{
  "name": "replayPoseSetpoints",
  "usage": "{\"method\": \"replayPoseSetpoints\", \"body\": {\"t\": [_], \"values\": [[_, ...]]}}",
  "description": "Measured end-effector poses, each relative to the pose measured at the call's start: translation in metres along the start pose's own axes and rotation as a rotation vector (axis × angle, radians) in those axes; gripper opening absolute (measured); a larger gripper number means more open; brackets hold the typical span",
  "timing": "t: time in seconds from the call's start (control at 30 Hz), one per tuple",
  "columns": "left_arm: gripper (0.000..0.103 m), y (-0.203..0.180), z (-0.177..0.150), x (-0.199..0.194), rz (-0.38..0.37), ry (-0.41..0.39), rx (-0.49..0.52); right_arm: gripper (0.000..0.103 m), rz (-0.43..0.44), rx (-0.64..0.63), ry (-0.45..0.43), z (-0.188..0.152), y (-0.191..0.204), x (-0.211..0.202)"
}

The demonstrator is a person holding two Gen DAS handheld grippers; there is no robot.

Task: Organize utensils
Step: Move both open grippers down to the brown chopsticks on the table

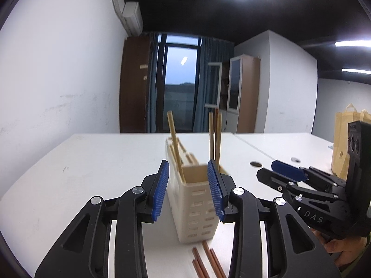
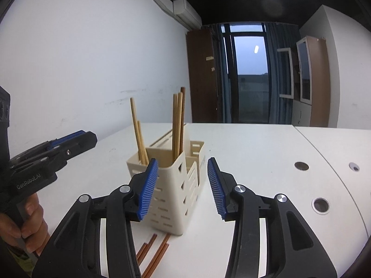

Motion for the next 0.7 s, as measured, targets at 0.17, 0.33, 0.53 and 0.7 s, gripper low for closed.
{"method": "replayPoseSetpoints", "body": {"t": [0.17,0.33,0.53,0.7], "values": [[0.036,0.004,-0.013,-0.007,0.006,0.043,-0.008,0.051,-0.001,0.005,0.08,-0.021,0.006,-0.002],[0.037,0.014,-0.025,-0.016,0.013,0.082,-0.049,0.051,-0.015,0.002,0.187,-0.049,0.008,0.004],[0.038,0.02,-0.043,-0.024,0.042,0.124,-0.059,0.051,-0.018,-0.02,0.277,-0.074,0.015,0.009],[0.04,0.024,-0.053,-0.03,0.063,0.158,-0.065,0.051,-0.029,-0.03,0.346,-0.091,0.016,0.01]]}}
Point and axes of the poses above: each gripper's, at about its wrist camera, not at the fingertips, and x roughly the way its jaws point, y to its left, z to its top, the point moved 6 cm from there along x, roughly the way its jaws point, and after that the axes turned 13 degrees about -y, right-handed, at the moved point
